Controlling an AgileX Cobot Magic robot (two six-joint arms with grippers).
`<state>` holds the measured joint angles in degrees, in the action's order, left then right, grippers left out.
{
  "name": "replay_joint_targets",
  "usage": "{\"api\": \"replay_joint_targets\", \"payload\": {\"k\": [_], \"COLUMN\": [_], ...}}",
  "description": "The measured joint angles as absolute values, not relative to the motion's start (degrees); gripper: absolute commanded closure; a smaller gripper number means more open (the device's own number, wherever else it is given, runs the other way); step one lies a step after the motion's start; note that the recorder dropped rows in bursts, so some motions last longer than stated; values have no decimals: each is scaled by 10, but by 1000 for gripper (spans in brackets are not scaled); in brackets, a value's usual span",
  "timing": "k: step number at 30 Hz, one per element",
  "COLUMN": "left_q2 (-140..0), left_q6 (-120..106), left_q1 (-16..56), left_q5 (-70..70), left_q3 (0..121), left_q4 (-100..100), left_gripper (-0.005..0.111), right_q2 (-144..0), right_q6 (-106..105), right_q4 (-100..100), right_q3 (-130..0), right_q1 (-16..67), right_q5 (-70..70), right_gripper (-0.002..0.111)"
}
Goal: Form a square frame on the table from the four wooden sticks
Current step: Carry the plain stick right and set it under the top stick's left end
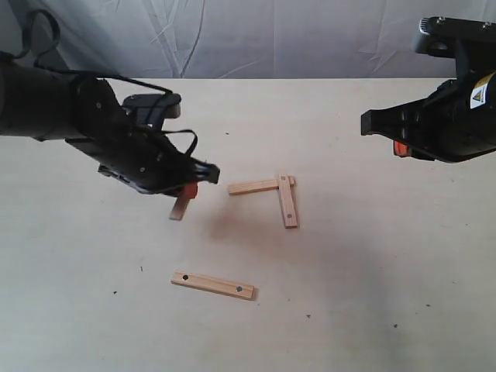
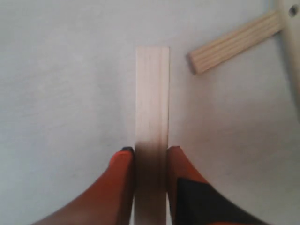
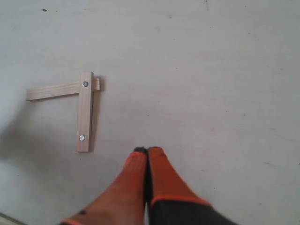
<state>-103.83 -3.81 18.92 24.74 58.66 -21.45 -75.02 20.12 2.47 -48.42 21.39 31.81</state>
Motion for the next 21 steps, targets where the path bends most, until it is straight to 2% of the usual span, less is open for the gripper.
{"api": "replay_joint_targets", "payload": {"k": [4, 12, 21], "left_q2": [-1025, -1069, -1116], "left_q6": [-34, -33, -32], "left_q1": [197, 266, 280], "left_q5": [219, 123, 82], "left_q3": [588, 588, 588], "left_q4": [-309, -428, -496], "left_gripper": [107, 107, 107], "right_q2": [-750, -750, -750], "right_q6": [201, 201, 201], "right_q4": [25, 23, 14], "right_q3": [-484, -484, -484], "right_q1": [214, 214, 214], "right_q5": [318, 314, 311], "right_gripper": [108, 108, 108]}}
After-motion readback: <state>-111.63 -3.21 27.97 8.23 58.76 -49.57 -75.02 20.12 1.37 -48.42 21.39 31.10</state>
